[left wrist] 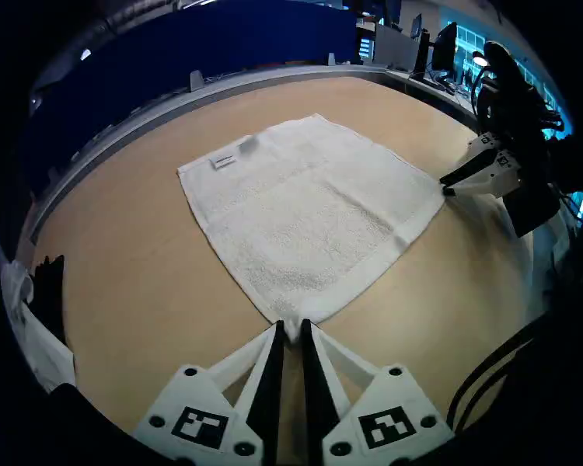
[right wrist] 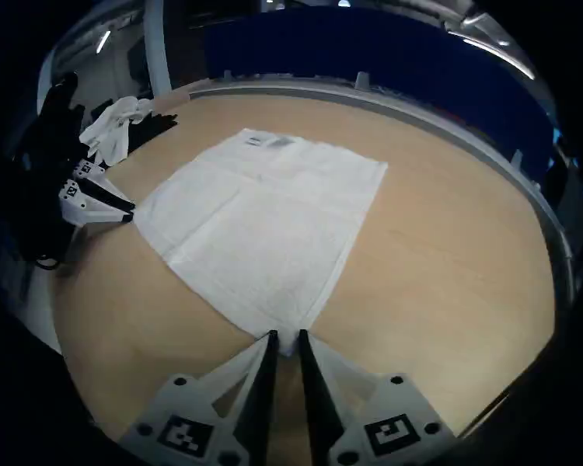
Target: Fold towel
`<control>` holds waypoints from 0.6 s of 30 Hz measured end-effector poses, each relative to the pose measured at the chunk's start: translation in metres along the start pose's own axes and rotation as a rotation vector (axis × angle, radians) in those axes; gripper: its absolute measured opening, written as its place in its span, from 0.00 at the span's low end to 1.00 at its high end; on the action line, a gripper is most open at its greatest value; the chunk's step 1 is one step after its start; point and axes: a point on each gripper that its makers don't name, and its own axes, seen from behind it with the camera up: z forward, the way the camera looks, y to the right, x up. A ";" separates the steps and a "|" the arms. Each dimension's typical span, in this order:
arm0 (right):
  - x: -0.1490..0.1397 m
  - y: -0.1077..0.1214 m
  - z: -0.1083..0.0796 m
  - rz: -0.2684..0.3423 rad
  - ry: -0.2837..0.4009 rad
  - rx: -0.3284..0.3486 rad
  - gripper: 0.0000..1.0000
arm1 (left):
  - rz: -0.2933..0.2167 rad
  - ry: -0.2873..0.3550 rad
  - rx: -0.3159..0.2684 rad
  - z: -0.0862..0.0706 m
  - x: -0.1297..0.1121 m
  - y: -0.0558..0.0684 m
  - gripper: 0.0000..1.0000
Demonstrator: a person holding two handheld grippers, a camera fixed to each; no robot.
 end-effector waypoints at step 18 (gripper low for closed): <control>0.032 0.000 -0.015 0.010 0.059 0.008 0.15 | -0.041 0.039 0.004 -0.021 0.021 0.001 0.09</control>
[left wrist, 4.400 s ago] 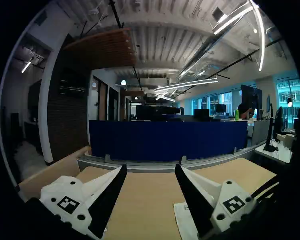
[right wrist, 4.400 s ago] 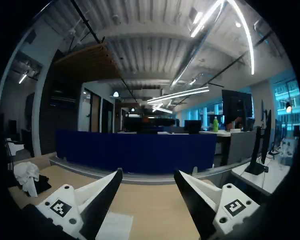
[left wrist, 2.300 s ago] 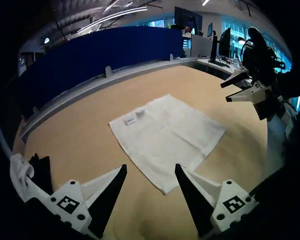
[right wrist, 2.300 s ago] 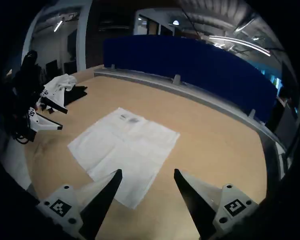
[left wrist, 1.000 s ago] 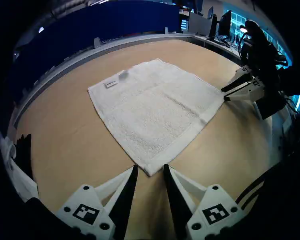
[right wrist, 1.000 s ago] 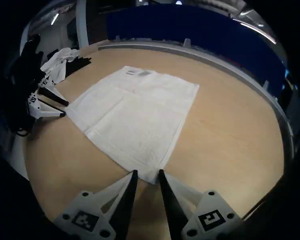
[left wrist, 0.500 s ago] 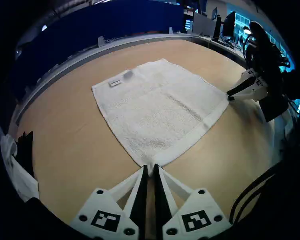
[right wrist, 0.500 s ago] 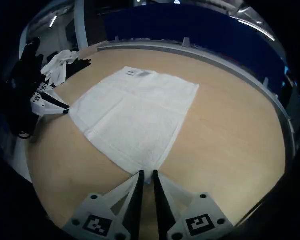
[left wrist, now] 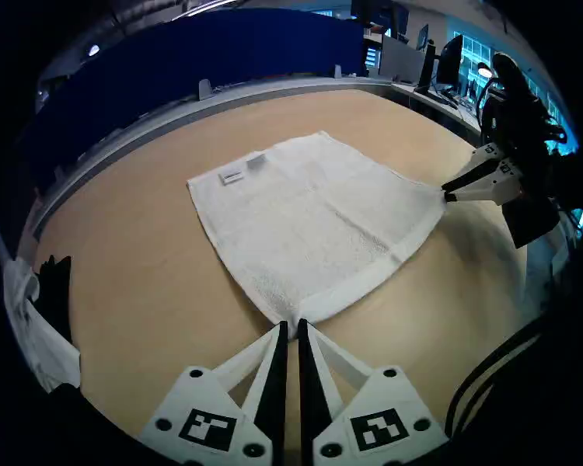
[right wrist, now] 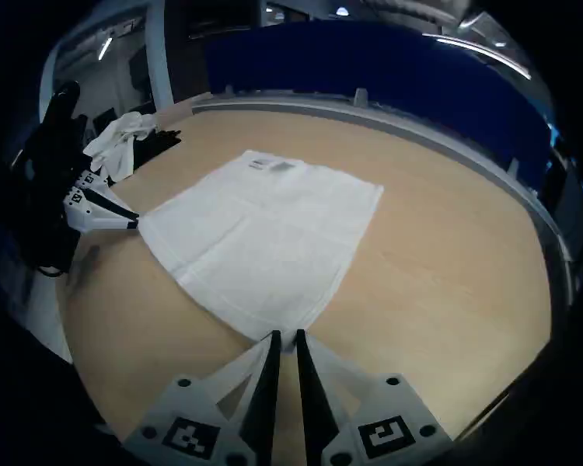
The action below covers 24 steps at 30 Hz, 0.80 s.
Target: Fold towel
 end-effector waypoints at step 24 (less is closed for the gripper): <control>0.049 -0.021 -0.074 0.018 0.076 0.015 0.14 | -0.094 0.025 -0.016 -0.085 0.030 0.017 0.09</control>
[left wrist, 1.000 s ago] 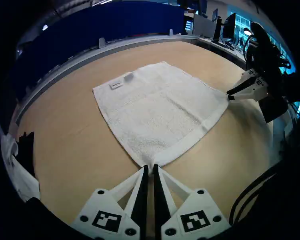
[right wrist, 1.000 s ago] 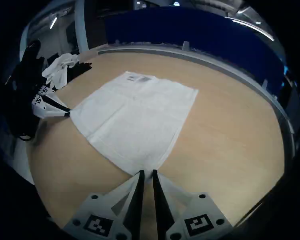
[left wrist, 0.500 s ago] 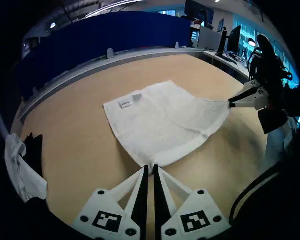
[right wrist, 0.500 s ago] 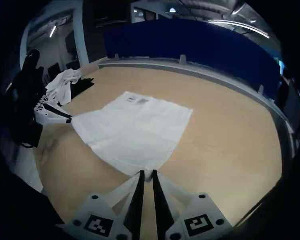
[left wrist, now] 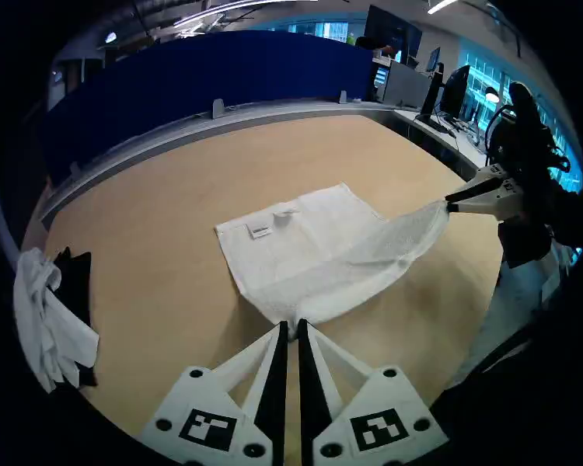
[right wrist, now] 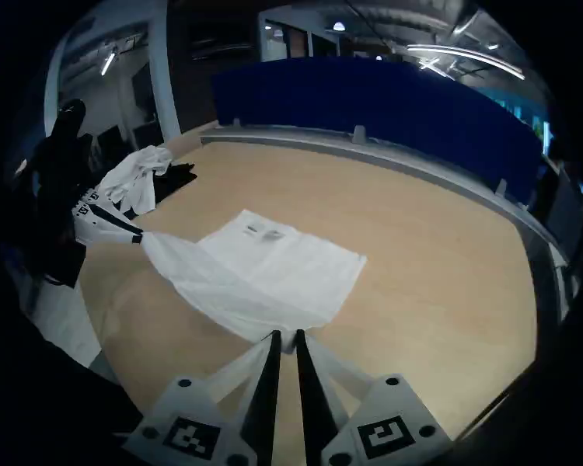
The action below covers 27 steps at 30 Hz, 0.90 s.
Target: Fold towel
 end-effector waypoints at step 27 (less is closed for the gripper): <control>0.056 0.067 0.079 0.015 0.008 -0.062 0.14 | -0.111 -0.065 0.016 0.068 0.044 -0.049 0.09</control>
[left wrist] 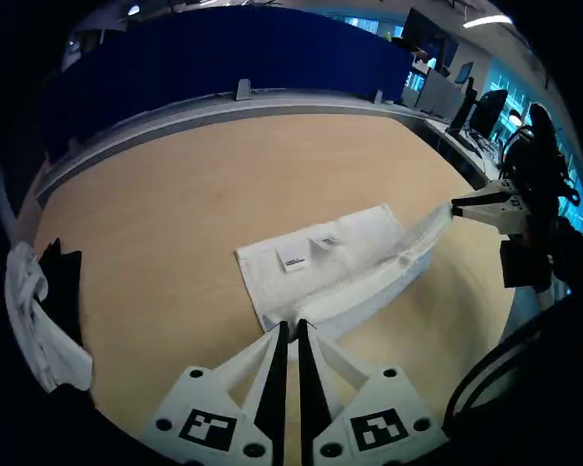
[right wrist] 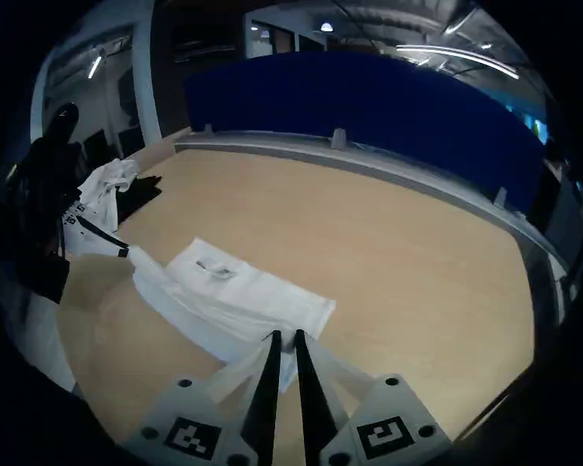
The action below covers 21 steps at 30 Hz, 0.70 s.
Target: Fold towel
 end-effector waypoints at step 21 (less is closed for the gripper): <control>-0.016 0.034 0.061 0.067 -0.064 -0.050 0.14 | 0.036 -0.095 -0.004 0.073 0.002 -0.025 0.18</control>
